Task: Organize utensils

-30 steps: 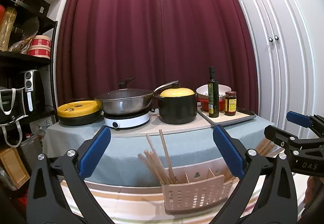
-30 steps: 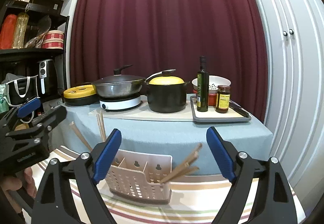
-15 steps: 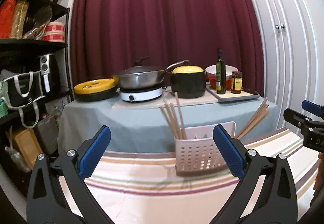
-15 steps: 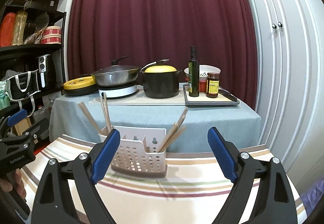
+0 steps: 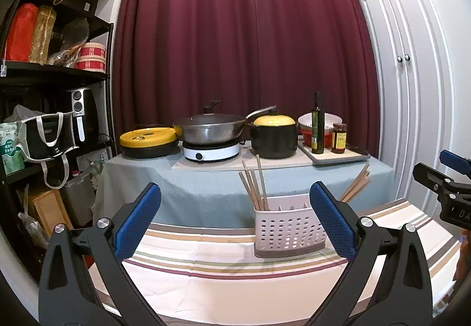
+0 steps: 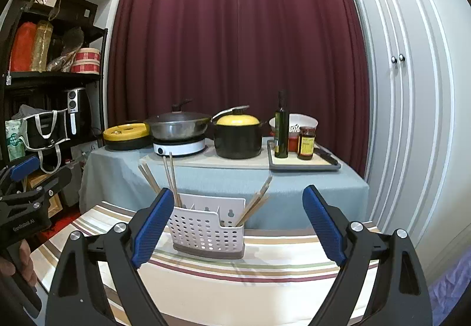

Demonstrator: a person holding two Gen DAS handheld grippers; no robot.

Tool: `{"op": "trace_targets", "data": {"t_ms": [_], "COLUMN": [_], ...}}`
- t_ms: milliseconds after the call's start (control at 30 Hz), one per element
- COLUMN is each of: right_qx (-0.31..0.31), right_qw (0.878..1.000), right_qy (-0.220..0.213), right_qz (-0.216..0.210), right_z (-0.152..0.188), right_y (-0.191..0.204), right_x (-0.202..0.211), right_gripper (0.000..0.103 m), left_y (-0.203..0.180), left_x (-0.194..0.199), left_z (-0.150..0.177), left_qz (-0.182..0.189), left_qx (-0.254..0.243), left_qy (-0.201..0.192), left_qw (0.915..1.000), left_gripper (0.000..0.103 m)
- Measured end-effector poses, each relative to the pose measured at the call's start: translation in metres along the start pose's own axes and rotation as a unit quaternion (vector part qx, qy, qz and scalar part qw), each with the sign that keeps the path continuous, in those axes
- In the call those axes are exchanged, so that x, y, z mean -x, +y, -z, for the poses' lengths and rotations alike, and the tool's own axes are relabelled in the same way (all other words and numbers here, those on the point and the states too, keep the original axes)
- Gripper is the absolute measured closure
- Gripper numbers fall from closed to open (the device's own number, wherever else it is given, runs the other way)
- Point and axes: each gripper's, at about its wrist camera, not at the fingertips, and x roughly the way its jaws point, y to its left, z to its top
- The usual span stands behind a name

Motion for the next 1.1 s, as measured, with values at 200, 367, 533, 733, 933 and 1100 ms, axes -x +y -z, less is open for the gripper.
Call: {"op": "trace_targets", "data": {"t_ms": [200,367,533,733,933,1100], "right_qx": [0.000,0.002,0.003,0.004,0.005,0.005], "right_qw": [1.000,1.000,1.000,1.000,1.000,1.000], "right_qy": [-0.011,-0.012,-0.014,-0.013,-0.013,-0.013], "right_qz": [-0.001,-0.002,-0.001,0.000,0.000,0.000], "right_z": [-0.004,-0.004,-0.004,-0.004,-0.004,-0.004], "right_y": [0.002,0.002,0.002,0.002,0.004,0.004], "right_x": [0.011,0.014,0.017,0.017,0.018,0.018], "right_gripper": [0.016,0.016,0.016,0.016,0.016,0.016], "left_y": [0.002,0.002,0.004,0.006,0.008,0.010], "left_x": [0.014,0.018,0.019,0.020,0.020,0.020], "left_z": [-0.005,-0.005,-0.004,-0.003,-0.001,0.000], "left_qz": [-0.002,-0.001,0.000,-0.004,-0.005,-0.006], "left_qx": [0.005,0.005,0.011,0.014,0.017,0.020], "left_qy": [-0.013,-0.014,-0.011,-0.012,-0.009,-0.009], "left_qw": [0.9999,0.9999,0.9999,0.9998,0.9998,0.9997], "left_gripper": [0.004,0.004,0.004,0.004,0.004,0.004]}}
